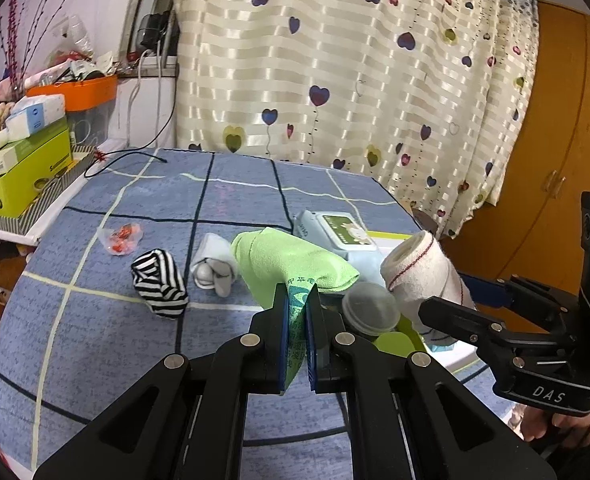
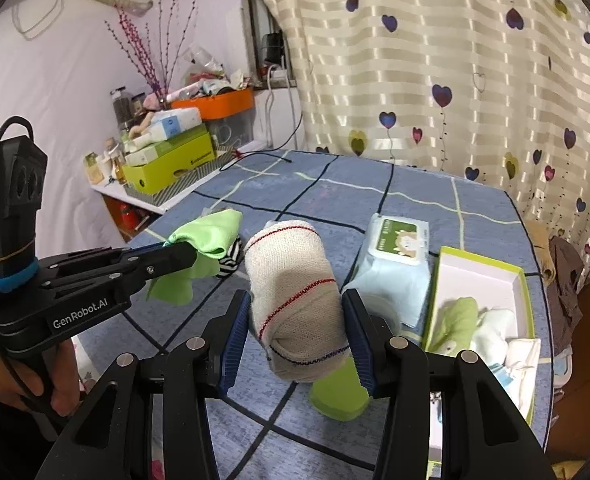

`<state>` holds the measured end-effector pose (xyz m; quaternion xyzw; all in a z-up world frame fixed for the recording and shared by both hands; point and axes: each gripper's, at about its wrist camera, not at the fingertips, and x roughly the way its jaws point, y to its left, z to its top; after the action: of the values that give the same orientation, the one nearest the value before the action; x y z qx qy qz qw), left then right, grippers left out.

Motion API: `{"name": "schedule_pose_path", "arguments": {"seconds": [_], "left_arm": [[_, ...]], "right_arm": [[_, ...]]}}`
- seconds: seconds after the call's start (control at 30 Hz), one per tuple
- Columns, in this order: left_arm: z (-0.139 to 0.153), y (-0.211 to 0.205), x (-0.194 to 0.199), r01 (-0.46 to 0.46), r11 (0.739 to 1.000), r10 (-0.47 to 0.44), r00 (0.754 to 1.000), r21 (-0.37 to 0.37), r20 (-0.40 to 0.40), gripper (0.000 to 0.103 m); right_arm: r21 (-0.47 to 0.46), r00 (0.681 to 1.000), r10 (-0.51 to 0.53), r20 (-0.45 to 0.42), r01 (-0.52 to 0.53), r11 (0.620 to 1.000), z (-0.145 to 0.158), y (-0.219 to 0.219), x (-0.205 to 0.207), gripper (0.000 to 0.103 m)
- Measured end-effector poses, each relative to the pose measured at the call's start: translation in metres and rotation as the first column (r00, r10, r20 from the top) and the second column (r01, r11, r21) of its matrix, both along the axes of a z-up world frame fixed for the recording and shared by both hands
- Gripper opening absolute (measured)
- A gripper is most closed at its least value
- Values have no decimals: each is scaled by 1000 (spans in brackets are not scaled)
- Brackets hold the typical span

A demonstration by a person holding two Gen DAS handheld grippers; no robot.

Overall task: Organize soft objects
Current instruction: 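Carry the green cloth and beige sock over the white box with both tools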

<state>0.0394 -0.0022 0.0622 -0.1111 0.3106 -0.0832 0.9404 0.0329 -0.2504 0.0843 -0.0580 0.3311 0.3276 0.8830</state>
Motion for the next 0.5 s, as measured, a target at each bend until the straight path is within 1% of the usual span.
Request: {"name": "schedule_pose_path", "arguments": {"seconds": [0.3, 0.5], "left_arm": [[7, -22, 8, 52, 999, -52, 999, 5, 5, 7], [12, -41, 15, 104, 995, -104, 994, 9, 13, 7]], "right_arm": [[20, 998, -56, 6, 56, 998, 1, -30, 3, 46], [27, 992, -122, 10, 122, 992, 2, -60, 7, 46]]}}
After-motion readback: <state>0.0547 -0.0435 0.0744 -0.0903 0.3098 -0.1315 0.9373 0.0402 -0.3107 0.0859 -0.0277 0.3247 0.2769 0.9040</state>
